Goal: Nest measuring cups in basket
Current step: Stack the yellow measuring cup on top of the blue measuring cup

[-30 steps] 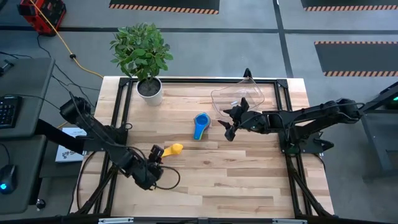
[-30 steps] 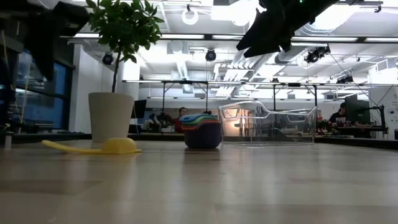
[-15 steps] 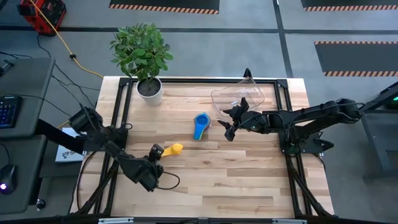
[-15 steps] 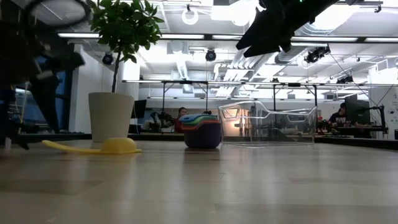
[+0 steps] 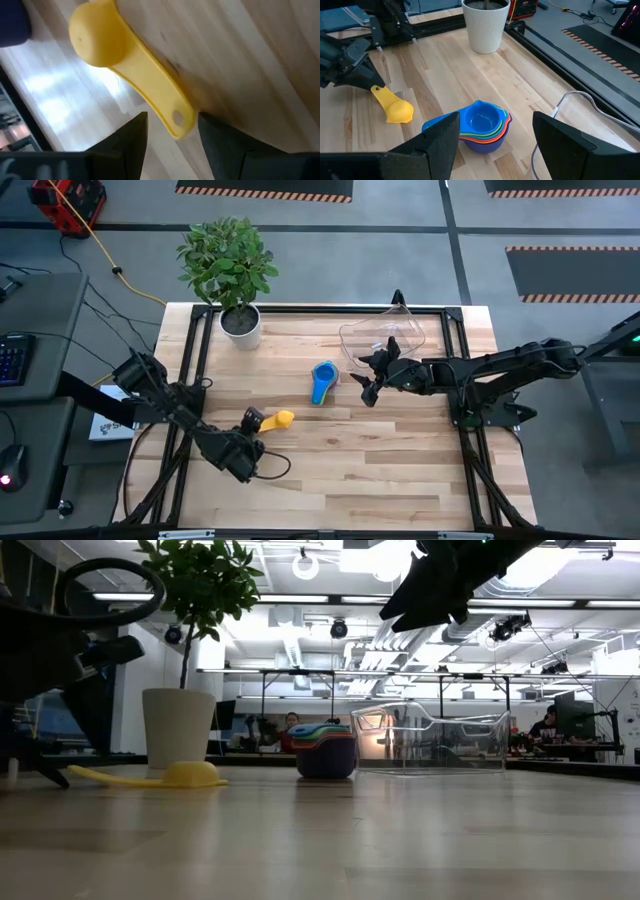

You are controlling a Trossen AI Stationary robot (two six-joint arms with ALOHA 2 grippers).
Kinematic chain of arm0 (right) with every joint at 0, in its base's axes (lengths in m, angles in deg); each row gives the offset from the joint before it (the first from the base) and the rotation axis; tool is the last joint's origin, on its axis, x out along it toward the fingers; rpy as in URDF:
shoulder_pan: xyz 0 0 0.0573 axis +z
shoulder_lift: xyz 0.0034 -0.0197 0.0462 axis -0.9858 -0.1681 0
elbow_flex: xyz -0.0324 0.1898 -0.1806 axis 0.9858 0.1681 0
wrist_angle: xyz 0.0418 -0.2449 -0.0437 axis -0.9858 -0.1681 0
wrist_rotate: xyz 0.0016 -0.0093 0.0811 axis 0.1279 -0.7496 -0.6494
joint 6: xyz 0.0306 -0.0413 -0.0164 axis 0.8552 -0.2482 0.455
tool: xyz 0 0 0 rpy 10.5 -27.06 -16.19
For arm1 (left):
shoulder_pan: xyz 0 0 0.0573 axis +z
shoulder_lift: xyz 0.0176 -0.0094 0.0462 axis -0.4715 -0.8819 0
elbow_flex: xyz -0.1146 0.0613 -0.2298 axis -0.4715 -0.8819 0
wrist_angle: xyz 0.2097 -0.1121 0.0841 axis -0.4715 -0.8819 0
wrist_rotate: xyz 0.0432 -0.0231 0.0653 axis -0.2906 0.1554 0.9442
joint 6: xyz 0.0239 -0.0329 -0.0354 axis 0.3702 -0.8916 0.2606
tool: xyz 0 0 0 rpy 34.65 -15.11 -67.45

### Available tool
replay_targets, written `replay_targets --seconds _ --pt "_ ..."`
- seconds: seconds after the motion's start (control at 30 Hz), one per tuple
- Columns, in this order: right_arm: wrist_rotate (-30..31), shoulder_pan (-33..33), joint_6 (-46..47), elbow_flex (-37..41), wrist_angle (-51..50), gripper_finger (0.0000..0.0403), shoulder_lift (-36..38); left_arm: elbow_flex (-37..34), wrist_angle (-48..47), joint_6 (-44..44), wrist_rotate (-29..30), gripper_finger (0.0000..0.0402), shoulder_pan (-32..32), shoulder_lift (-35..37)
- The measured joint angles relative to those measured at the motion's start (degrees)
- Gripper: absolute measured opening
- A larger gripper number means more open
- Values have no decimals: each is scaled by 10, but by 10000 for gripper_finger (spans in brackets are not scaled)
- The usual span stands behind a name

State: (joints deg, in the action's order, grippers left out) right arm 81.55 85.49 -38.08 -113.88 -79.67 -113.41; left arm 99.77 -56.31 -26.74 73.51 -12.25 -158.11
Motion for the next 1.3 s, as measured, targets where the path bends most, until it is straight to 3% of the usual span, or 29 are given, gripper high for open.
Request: replay_targets --seconds 0.2,0.43,0.6,0.77,0.87,1.0,1.13,1.3 --pt "0 0 0 0 0 243 0 -1 12 3 11 146 13 -2" --pt "0 0 0 0 -1 243 0 2 21 -23 0 13 29 3" --pt "-1 0 0 0 -2 243 0 30 -56 -85 -24 5 33 62" --pt "-18 0 -4 0 -1 243 0 43 -66 -187 -14 4 20 194" --pt "-30 0 -6 0 3 243 0 15 20 -256 42 3 11 280" --pt "-50 0 -10 0 29 243 -12 -69 220 -273 92 3 8 359" --pt "-95 0 -22 0 120 243 -52 -146 443 -230 103 2 31 373" --pt "-127 -4 -41 0 231 243 -99 -188 617 -145 168 1 58 358"
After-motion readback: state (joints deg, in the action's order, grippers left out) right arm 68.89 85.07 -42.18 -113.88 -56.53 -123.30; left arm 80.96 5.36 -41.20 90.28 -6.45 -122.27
